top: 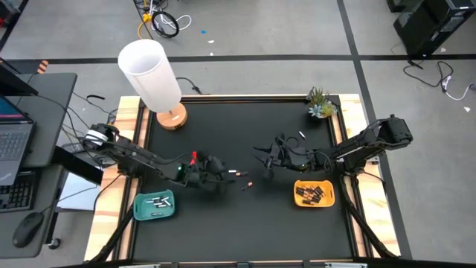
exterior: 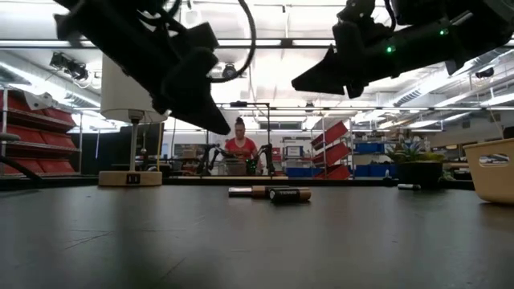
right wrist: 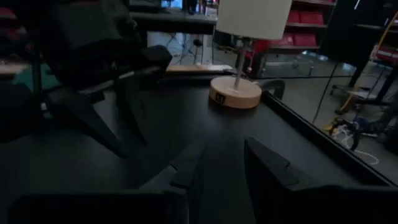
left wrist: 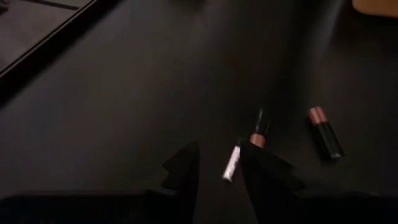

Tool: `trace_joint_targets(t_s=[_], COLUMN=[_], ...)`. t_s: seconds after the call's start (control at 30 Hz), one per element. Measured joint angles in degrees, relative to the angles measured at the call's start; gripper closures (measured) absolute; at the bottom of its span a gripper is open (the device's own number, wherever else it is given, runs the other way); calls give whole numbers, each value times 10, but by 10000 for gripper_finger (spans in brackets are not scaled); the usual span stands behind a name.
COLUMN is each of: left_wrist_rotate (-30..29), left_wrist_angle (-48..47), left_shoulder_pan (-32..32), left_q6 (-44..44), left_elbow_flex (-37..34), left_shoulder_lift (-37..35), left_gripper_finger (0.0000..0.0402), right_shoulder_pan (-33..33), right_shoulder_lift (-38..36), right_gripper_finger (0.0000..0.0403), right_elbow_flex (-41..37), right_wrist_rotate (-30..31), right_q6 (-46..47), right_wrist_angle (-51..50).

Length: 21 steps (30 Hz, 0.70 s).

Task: Sort batteries
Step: Put the silver battery into the green bin

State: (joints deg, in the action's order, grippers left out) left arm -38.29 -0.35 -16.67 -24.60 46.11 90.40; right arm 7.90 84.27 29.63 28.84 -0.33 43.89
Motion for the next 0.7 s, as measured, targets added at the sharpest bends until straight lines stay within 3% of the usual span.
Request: trace_joint_targets(t_s=[0.53, 0.7], left_wrist_rotate=[116, 160], left_wrist_angle=[23, 27], left_shoulder_pan=[64, 65], left_q6=[1, 1], left_elbow_flex=[32, 32], left_shoulder_lift=[4, 24], left_gripper_finger=[271, 271], right_shoulder_pan=[52, 74], right_shoulder_lift=[0, -2], right_gripper_finger=[306, 305], right_elbow_flex=[0, 0], right_wrist_rotate=[1, 48], right_q6=[-57, -84], right_wrist_angle=[-23, -25])
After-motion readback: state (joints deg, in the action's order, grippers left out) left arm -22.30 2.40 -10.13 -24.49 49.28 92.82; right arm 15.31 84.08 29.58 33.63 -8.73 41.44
